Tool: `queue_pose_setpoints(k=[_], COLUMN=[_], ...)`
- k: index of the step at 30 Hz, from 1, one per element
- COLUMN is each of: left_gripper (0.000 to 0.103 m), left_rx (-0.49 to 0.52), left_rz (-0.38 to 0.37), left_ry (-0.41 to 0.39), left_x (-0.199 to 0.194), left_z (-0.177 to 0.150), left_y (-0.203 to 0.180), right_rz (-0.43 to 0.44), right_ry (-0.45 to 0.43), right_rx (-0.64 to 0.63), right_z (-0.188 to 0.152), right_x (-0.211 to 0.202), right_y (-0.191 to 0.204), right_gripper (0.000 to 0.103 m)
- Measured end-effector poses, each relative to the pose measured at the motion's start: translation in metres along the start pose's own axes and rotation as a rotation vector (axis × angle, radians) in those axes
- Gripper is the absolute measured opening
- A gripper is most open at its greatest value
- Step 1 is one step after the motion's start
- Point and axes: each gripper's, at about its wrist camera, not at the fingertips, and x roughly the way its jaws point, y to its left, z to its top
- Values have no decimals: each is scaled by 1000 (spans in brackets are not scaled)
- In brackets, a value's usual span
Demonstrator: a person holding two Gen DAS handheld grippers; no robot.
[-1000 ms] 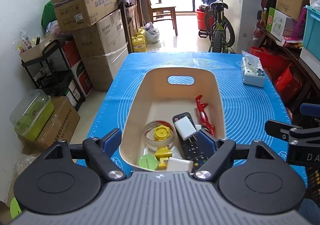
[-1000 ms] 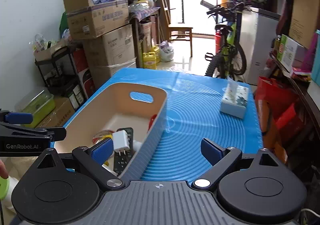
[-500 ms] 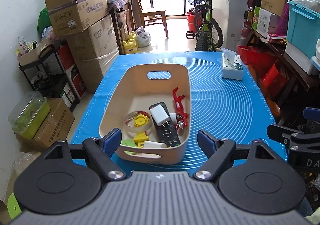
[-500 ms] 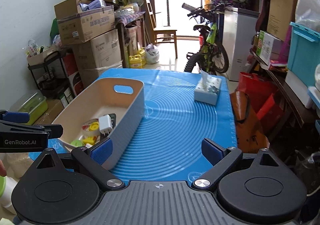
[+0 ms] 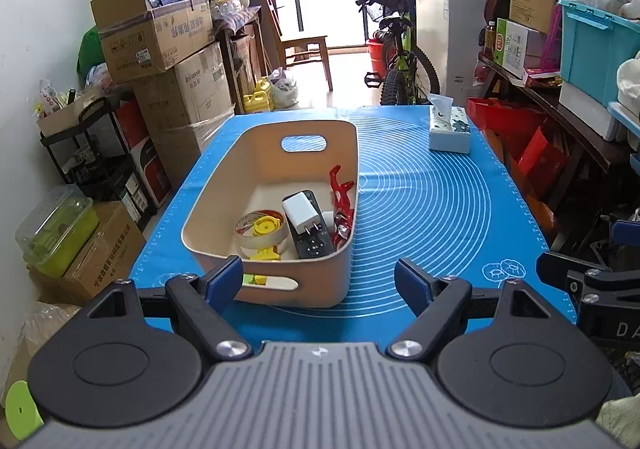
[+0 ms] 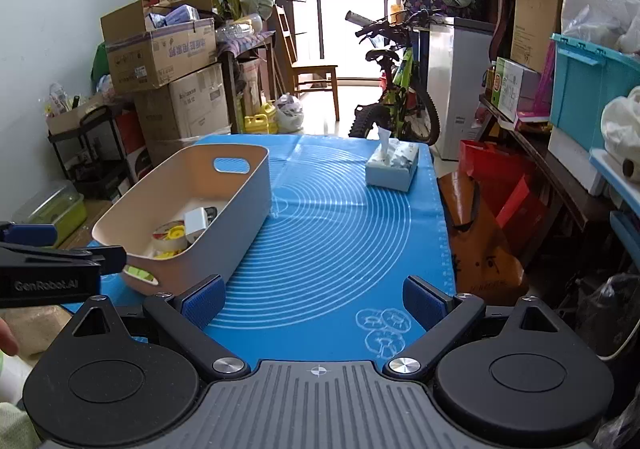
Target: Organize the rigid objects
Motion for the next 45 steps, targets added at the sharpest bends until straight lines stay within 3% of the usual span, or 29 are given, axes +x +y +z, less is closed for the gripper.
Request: queue_pose_setpoints(k=[7,19,33,45], left_gripper=[83,83,83,83], left_rx=[16,31,-7,-22], left_rz=[-10,-5,-15,-16], left_ry=[-36,-25,-52,-45], left_x=[-5,1,7,8], left_z=[-23,-49,-64,-65], left_y=[-8,-16,-12,-10], right_rz=[-19,-57,-76,-80], right_ry=[-23,-71,-115,-99], right_rx=[-21,-7,-11,-13], right_z=[-24,-55,-66,-67], right_x=[-5,-6,-5,-1], right_y=[3,1,3,3], right_gripper=[95,95,95,95])
